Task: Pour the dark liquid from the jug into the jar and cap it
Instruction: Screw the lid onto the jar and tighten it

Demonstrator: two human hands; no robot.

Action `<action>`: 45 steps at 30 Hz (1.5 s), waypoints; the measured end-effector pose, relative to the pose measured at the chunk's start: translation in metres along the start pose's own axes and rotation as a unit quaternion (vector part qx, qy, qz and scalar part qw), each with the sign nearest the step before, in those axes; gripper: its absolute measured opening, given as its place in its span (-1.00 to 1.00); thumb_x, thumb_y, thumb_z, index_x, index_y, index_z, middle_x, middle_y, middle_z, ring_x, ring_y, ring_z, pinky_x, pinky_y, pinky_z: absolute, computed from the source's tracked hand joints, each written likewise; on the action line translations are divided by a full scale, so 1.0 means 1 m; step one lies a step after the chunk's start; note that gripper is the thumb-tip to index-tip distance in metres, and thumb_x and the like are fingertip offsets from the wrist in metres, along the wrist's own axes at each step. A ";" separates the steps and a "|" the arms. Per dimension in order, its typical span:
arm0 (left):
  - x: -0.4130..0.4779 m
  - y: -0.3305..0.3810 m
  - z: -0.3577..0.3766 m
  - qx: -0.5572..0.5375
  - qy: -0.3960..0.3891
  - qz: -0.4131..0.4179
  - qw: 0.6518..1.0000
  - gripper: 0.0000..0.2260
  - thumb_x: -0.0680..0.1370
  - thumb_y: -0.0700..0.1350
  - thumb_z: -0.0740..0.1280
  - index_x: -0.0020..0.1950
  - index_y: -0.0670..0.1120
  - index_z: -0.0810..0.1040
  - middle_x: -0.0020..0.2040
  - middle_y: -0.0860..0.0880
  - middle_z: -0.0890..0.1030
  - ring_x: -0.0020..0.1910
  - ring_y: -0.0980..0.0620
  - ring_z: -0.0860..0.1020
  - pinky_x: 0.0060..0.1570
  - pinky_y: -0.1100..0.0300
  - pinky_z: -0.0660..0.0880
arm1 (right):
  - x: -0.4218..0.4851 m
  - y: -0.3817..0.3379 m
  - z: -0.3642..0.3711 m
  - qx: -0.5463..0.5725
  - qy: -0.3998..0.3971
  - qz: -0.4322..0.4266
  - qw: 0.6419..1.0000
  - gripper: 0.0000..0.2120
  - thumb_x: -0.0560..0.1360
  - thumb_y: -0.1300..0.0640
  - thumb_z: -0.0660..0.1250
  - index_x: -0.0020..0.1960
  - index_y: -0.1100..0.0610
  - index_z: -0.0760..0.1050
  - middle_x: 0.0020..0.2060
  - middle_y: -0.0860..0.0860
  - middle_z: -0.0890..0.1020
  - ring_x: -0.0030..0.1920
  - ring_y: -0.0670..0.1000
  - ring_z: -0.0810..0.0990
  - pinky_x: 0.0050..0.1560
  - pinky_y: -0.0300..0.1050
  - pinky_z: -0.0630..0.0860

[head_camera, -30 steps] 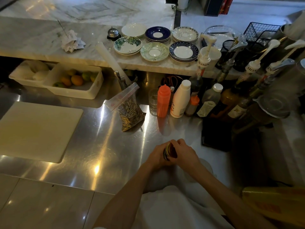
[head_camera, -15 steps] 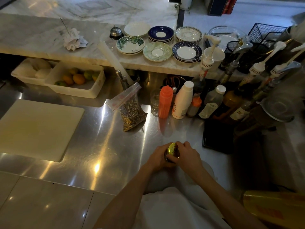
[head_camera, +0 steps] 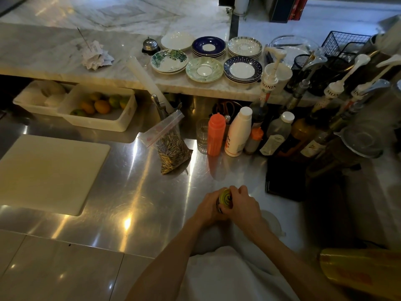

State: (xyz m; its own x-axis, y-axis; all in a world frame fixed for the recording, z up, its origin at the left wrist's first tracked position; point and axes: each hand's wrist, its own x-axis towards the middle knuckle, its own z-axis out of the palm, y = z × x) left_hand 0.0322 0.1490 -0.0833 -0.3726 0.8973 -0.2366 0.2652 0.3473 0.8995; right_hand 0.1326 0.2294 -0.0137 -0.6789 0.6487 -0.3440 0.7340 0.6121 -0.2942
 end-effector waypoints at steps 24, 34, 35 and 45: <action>0.002 -0.006 -0.003 0.010 0.005 -0.015 1.000 -0.33 0.31 -0.13 0.61 0.37 -0.07 0.46 0.29 -0.10 0.57 0.29 -0.08 0.53 0.31 -0.12 0.46 | 0.008 0.015 0.001 -0.022 -0.017 -0.098 0.995 -0.29 0.43 -0.17 0.39 0.47 0.05 0.24 0.30 0.05 0.43 0.19 0.08 0.52 0.12 -0.07 0.51; 0.000 -0.005 -0.001 0.003 0.004 -0.002 1.000 -0.35 0.35 -0.06 0.59 0.37 0.08 0.41 0.30 -0.01 0.54 0.29 0.04 0.49 0.36 0.05 0.42 | -0.003 0.021 0.010 0.056 0.054 -0.099 0.992 -0.35 0.39 -0.12 0.44 0.40 0.04 0.32 0.27 0.02 0.46 0.13 0.05 0.55 0.05 -0.07 0.55; 0.000 -0.005 -0.001 0.002 0.006 0.006 1.000 -0.35 0.34 -0.07 0.59 0.36 0.10 0.41 0.28 0.03 0.54 0.27 0.07 0.49 0.35 0.06 0.43 | -0.003 0.022 0.009 0.061 0.053 -0.098 0.992 -0.36 0.39 -0.12 0.44 0.39 0.04 0.33 0.27 0.01 0.46 0.13 0.04 0.55 0.06 -0.09 0.54; 0.000 0.000 -0.005 -0.003 0.001 0.030 1.000 -0.41 0.34 -0.10 0.60 0.32 -0.01 0.49 0.23 -0.05 0.61 0.20 0.02 0.58 0.29 -0.01 0.51 | -0.003 0.017 0.011 0.028 0.044 -0.061 0.997 -0.36 0.42 -0.22 0.39 0.40 0.00 0.30 0.20 0.03 0.45 0.07 0.06 0.55 0.02 -0.08 0.54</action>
State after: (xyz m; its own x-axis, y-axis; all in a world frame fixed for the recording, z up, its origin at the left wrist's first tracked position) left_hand 0.0281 0.1476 -0.0814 -0.3586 0.9158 -0.1808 0.2827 0.2911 0.9140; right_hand 0.1478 0.2328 -0.0271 -0.7606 0.6096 -0.2231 0.6438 0.6645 -0.3794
